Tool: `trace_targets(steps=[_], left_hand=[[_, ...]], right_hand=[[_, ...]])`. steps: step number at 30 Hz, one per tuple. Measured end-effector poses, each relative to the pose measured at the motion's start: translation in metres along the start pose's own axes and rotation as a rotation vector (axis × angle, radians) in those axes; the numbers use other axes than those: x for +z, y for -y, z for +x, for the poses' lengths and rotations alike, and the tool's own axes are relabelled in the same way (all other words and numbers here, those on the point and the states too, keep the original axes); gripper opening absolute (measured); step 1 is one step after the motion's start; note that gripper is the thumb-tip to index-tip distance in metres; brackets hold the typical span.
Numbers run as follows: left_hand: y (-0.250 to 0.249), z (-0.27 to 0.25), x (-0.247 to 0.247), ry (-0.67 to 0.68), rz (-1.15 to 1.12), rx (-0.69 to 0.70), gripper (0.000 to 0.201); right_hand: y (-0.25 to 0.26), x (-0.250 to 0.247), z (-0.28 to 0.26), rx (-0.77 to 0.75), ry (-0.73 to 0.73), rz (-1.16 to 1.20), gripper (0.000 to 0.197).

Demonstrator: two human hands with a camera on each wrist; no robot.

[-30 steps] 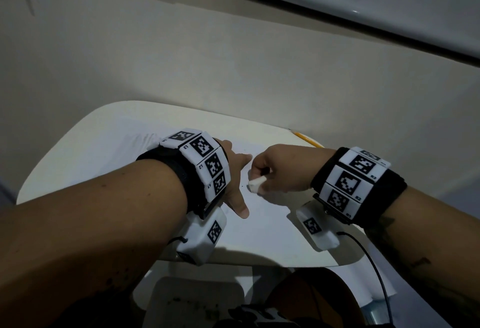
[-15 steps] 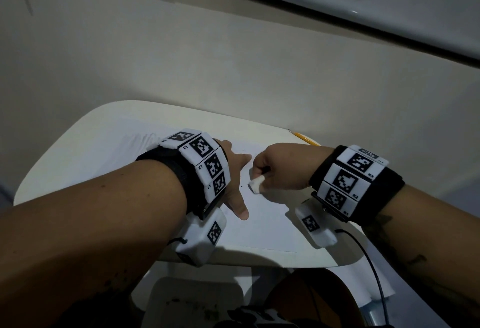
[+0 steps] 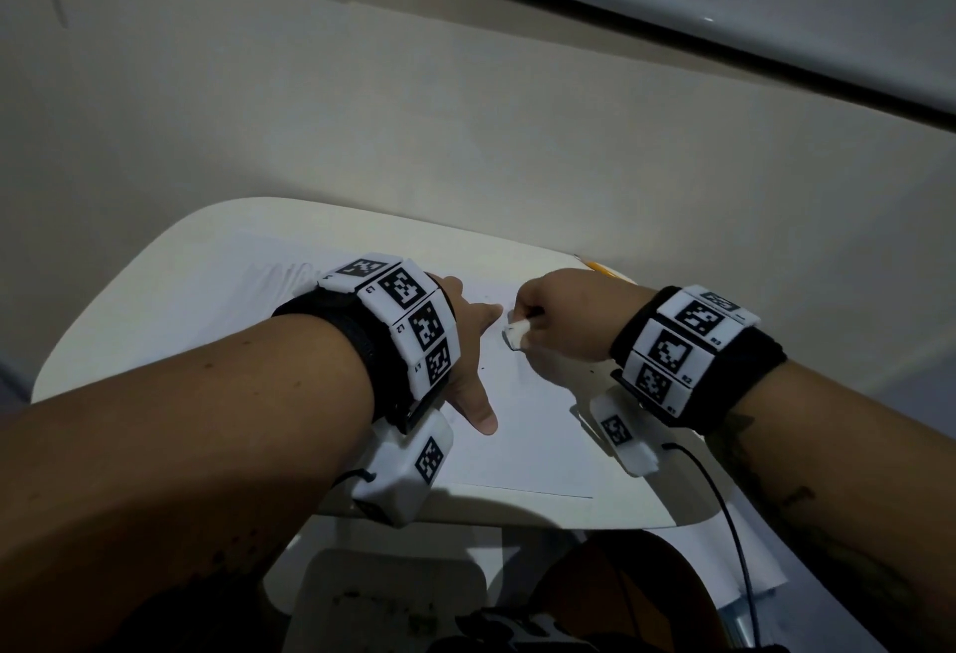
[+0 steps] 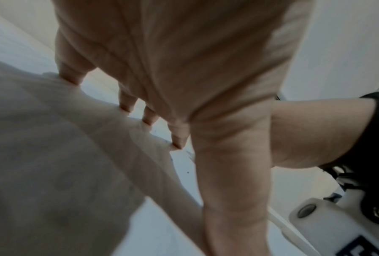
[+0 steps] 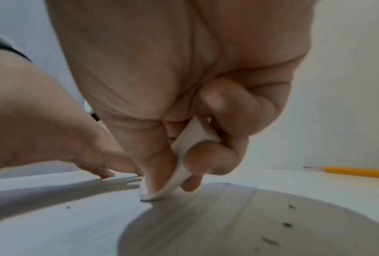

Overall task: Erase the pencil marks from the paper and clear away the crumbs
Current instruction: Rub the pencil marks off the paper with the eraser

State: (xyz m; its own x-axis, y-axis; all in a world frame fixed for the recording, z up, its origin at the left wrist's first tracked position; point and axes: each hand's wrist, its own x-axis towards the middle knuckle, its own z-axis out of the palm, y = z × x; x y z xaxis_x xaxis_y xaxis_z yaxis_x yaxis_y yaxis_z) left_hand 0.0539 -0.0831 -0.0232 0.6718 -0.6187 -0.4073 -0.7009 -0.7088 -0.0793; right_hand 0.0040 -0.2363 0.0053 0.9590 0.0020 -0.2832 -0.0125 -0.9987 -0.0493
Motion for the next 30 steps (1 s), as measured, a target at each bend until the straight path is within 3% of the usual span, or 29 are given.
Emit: trace_targets(steps=[2,7,13,15,19,26,30], left_hand=[[0.000,0.000,0.000,0.000,-0.002,-0.001,0.135],[0.001,0.000,0.000,0.010,-0.011,-0.013,0.141],[0.001,0.000,0.000,0.003,-0.014,-0.004,0.140],[0.001,0.000,0.001,-0.005,-0.013,-0.007,0.142],[0.000,0.000,0.002,0.008,-0.023,-0.021,0.145],[-0.002,-0.001,0.002,-0.011,-0.002,-0.020,0.139],[-0.003,-0.001,0.002,-0.004,0.004,-0.032,0.140]], right_hand=[[-0.001,0.001,-0.001,-0.001,0.002,0.046,0.020],[0.000,-0.001,-0.020,-0.055,0.217,0.120,0.015],[-0.004,-0.001,-0.003,0.016,0.011,-0.008,0.018],[-0.005,0.000,-0.006,0.017,0.037,0.065,0.018],[-0.004,0.000,-0.022,-0.051,0.222,0.125,0.013],[-0.005,0.002,-0.008,0.028,0.027,0.094,0.019],[-0.003,0.001,-0.022,-0.046,0.194,0.125,0.011]])
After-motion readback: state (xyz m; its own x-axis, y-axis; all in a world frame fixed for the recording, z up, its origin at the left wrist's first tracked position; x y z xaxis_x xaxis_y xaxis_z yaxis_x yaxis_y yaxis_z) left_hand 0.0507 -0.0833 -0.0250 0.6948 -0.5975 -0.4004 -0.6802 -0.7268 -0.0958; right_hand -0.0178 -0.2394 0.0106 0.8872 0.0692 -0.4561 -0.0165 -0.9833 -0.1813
